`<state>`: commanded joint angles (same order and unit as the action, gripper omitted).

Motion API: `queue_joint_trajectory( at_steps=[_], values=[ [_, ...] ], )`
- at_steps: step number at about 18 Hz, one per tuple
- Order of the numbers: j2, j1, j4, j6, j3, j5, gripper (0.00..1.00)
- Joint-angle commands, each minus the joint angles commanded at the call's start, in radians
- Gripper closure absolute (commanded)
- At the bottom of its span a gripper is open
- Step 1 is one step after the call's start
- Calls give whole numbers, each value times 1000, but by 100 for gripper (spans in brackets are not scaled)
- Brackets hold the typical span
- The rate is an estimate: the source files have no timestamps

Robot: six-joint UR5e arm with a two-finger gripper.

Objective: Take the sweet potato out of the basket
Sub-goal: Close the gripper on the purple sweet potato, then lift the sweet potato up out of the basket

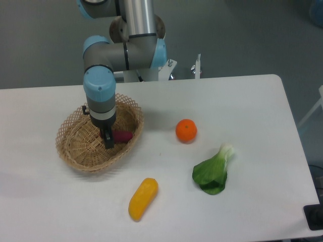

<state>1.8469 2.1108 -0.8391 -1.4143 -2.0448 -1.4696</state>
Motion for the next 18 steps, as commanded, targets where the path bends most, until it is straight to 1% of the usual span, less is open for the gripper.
queue_joint_trajectory(
  at_steps=[2, 4, 7, 11, 14, 16, 18],
  values=[
    [0, 0, -2, 5, 0, 0, 23],
    [0, 0, -2, 6, 0, -2, 30],
    [-6, 0, 0, 11, 5, 0, 51],
    [-12, 0, -2, 78, 26, 2, 70],
    [-15, 5, -8, 86, 31, 0, 72],
    [-15, 9, -15, 93, 44, 3, 72],
    [-15, 11, -21, 138, 67, 3, 72]
  ],
)
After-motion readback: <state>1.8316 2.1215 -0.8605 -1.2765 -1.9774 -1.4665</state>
